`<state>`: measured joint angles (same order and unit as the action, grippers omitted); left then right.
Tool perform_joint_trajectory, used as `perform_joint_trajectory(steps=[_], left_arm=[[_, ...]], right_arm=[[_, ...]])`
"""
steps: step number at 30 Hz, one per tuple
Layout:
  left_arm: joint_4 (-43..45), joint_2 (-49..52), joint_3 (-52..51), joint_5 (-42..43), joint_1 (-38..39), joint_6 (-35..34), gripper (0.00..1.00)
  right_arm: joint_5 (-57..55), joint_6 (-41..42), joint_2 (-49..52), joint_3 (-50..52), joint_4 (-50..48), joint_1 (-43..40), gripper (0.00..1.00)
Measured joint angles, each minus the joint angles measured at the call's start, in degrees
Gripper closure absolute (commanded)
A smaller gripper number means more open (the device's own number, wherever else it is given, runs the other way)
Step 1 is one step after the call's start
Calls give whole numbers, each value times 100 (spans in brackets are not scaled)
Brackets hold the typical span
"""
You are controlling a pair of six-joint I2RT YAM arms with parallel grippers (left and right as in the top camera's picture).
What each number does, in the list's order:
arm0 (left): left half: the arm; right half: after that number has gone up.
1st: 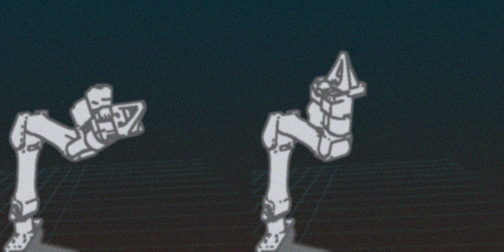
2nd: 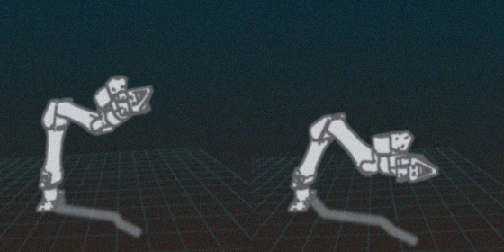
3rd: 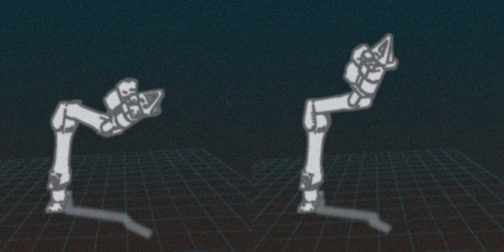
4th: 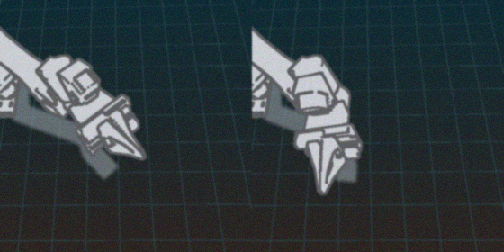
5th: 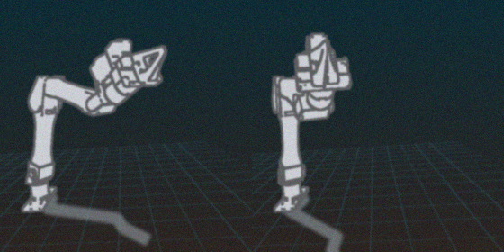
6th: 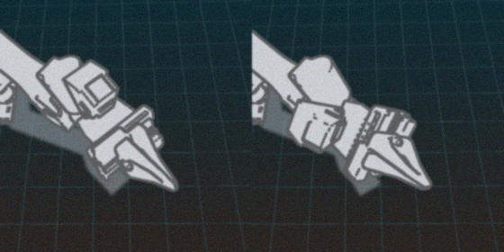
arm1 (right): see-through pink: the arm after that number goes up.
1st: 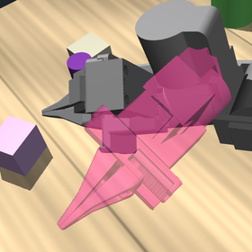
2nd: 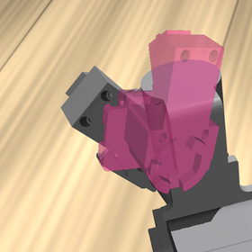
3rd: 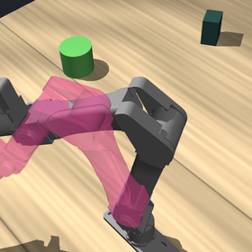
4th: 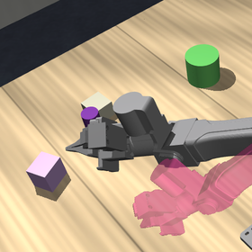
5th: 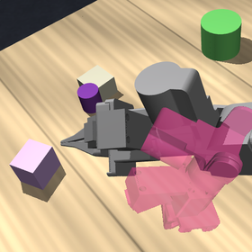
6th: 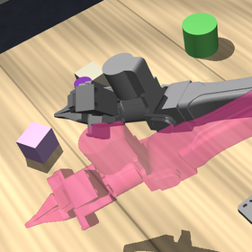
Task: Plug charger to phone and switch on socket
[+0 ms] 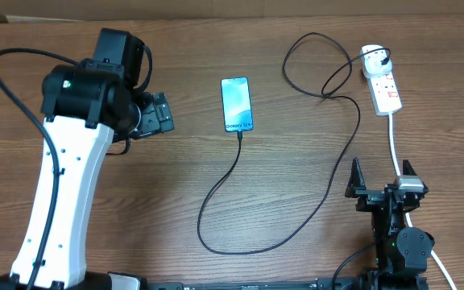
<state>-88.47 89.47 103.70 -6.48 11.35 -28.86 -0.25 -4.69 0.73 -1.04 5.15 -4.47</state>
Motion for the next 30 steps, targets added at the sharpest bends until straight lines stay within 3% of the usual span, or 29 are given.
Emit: perform_joint_trajectory(steps=[16, 27, 30], left_arm=[[212, -975, -278, 24, 0, 0, 0], [2234, -2236, -2430, 72, 0, 31, 0], [2444, -2522, -2791, 92, 0, 50, 0]], right_arm=[[0, 2, 0, -2, 2, 0, 0], [-2, 2, 0, 0, 2, 0, 0], [0, 2, 0, -2, -2, 0, 0]])
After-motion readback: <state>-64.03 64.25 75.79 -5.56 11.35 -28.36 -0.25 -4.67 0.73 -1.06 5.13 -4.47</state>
